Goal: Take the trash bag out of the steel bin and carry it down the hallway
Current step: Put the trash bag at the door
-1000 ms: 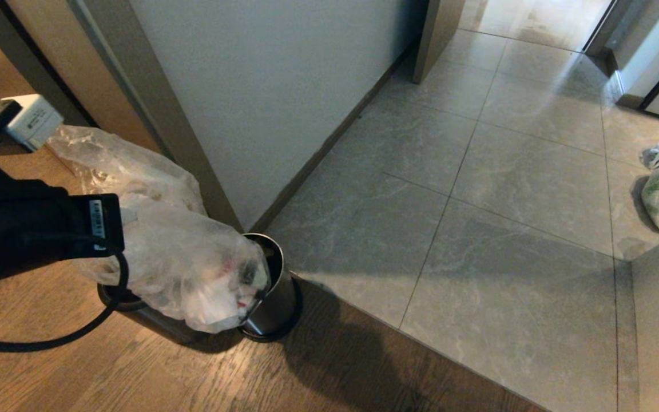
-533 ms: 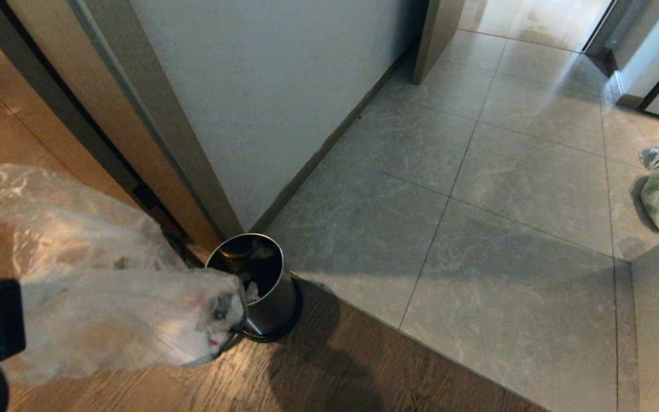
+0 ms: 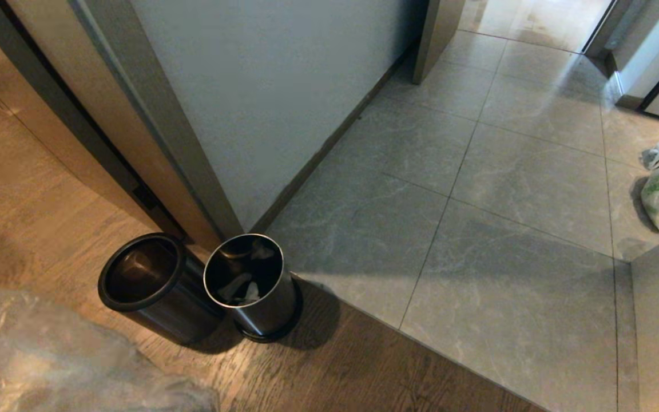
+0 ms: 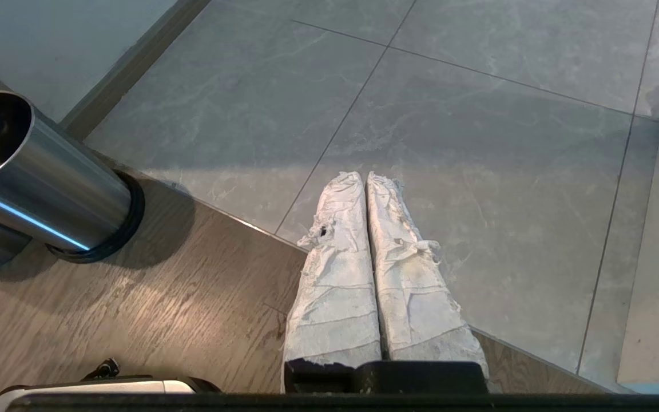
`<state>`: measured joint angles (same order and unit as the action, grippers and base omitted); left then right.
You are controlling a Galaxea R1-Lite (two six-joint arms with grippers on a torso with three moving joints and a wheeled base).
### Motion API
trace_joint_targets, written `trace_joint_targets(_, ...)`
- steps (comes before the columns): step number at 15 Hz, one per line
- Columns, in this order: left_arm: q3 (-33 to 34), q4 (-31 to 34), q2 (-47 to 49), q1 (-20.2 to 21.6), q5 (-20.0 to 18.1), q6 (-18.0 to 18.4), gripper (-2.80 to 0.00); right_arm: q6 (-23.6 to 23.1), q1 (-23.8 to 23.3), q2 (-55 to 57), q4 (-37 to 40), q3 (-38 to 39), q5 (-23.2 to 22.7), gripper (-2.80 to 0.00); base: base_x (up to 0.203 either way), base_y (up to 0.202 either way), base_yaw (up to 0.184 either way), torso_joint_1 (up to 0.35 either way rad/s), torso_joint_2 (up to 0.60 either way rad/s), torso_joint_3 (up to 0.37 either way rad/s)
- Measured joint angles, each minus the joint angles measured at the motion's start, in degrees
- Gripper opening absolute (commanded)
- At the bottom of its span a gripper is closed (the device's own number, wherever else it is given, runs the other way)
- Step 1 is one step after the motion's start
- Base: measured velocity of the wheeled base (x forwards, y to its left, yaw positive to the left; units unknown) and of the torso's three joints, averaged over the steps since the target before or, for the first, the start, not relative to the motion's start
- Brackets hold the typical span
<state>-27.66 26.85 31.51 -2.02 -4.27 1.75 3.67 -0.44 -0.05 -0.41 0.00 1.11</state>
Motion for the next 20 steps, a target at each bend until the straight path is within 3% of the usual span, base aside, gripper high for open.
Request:
trace_joint_targets(2, 6.05, -3.08, -5.03, 2.32, -1.98, 1.16, -2.8, 0.01, 0.0, 0.0, 0.0, 0.0, 0.01, -2.8, 0.0, 0.0, 0.0, 0.0, 0.0, 0.0)
trace_joint_targets(5, 14.74, -10.29, -10.74, 3.54, -1.98, 2.7, -2.8, -0.01, 0.0, 0.0, 0.0, 0.0, 0.0, -2.8, 0.0, 0.0, 0.0, 0.0, 0.0, 0.0)
trace_joint_targets(9, 24.03, -24.74, -14.81, 4.85, -1.29, 4.17, -2.8, -0.01, 0.0, 0.0, 0.0, 0.0, 0.01, -2.8, 0.0, 0.0, 0.0, 0.0, 0.0, 0.0)
trace_joint_targets(12, 26.56, -27.55, -16.26, 4.97, 3.7, 3.94, -2.8, -0.01, 0.0, 0.0, -0.01, 0.0, 0.03, -2.8, 0.0, 0.0, 0.0, 0.0, 0.0, 0.0)
trace_joint_targets(20, 27.09, -24.94, -28.38, 2.32, 2.6, 3.21, -2.8, -0.01, 0.0, 0.0, 0.0, 0.0, 0.01, -2.8, 0.0, 0.0, 0.0, 0.0, 0.0, 0.0)
